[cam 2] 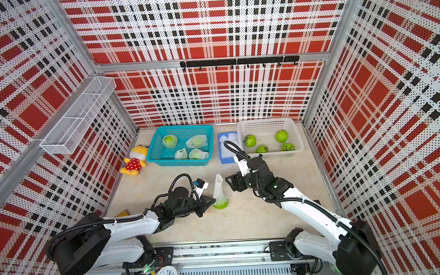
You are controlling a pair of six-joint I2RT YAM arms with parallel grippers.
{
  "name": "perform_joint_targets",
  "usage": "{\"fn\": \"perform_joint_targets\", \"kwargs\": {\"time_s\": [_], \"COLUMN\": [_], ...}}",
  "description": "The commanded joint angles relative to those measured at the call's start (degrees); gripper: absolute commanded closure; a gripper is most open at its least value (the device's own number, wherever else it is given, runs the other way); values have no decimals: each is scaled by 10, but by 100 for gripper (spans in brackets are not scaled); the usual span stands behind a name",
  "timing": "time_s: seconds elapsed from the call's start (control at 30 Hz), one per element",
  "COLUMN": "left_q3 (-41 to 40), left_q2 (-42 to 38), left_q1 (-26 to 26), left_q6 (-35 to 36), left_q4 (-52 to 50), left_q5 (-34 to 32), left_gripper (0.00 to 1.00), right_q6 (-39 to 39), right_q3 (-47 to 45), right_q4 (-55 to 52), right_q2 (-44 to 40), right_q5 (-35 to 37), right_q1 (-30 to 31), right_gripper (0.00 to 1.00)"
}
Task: Sleeve custard apples in foam nets
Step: Put on the foam net on the custard apple.
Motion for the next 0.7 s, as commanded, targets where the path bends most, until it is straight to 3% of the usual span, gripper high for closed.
{"fn": "perform_joint_targets", "kwargs": {"time_s": [0.0,0.23,0.67], "left_q3": [-5,1,20], "left_q2": [7,14,44], "left_q1": [-3,-3,-3], "left_q6": [6,7,12], "left_q4": [14,16,23], "left_q5": [-9,-5,-2], "left_gripper": [100,100,100], "right_q6": [16,10,7], "right_q3": [-33,-92,-81], "right_q4": [-6,26,178], "right_q2": [-31,-24,149], "right_q5": [-7,-51,-137], "right_q1": [-1,-1,1], "right_gripper": [32,34,37]}}
